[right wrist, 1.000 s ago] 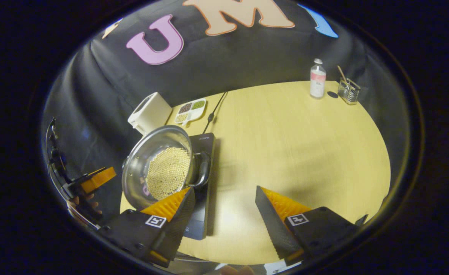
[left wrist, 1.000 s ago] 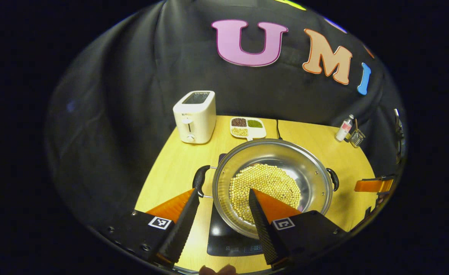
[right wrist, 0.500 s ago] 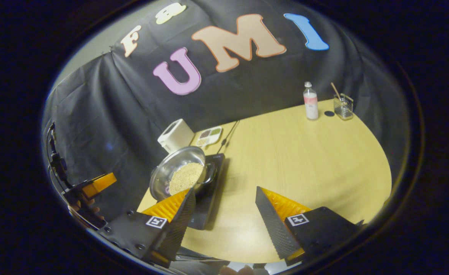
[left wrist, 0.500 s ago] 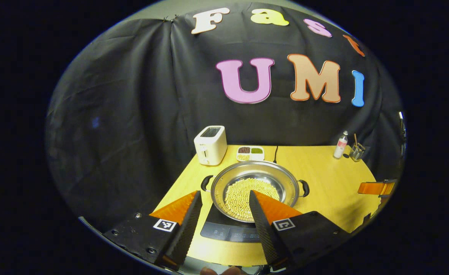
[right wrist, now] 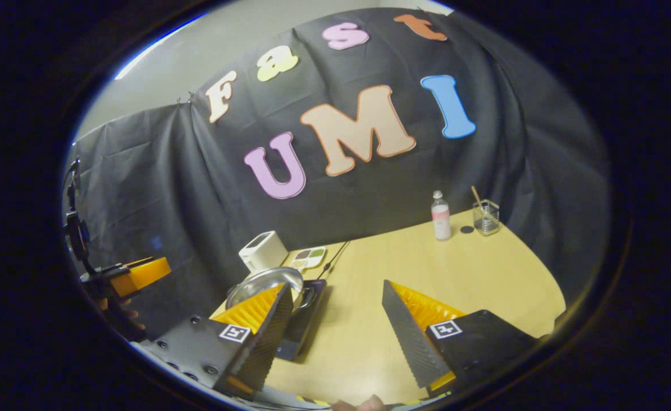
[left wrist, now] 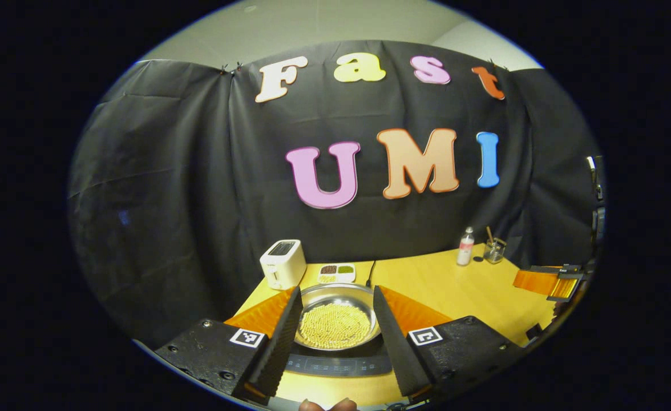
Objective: First push the handle of the pot to place it horizontally, then grasp the pot with both hands and set it on the induction cooktop.
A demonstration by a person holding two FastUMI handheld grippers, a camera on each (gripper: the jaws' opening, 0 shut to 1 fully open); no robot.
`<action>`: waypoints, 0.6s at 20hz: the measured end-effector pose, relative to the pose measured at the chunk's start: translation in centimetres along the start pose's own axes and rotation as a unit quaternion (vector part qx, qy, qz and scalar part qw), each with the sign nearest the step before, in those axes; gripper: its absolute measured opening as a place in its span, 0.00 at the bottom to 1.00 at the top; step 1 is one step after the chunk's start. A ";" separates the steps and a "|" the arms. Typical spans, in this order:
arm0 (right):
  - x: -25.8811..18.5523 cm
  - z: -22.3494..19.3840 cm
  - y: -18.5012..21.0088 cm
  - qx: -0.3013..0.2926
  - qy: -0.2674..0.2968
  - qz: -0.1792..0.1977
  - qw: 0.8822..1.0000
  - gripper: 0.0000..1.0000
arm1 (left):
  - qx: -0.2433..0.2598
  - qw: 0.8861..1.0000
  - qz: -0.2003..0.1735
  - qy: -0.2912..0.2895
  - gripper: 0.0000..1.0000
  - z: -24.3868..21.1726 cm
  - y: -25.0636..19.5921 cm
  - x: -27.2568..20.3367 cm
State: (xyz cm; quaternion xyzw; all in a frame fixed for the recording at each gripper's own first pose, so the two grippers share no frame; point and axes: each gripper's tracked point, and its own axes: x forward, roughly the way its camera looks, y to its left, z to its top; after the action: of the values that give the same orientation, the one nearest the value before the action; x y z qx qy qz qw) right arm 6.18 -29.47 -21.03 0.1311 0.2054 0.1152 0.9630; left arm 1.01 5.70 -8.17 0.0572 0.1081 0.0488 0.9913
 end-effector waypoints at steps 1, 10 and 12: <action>-1.2 0.0 -0.1 -0.016 -0.004 -0.005 1.000 0.97 | 0.001 1.000 -0.002 -0.012 0.77 0.5 0.0 -0.8; -12.1 4.3 2.1 -0.126 -0.086 -0.065 0.986 0.97 | -0.048 0.998 -0.022 -0.039 0.77 -1.3 0.9 -8.7; -13.6 3.9 3.2 -0.144 -0.089 -0.060 0.984 0.92 | -0.060 0.997 -0.021 -0.032 0.80 -1.8 0.9 -9.7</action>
State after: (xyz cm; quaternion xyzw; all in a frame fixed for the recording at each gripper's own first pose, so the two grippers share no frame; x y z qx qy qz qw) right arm -4.81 -31.07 -11.66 -0.0115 0.1072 0.0734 0.9915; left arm -8.85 5.68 -7.80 -0.0036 0.0740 0.0323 0.9967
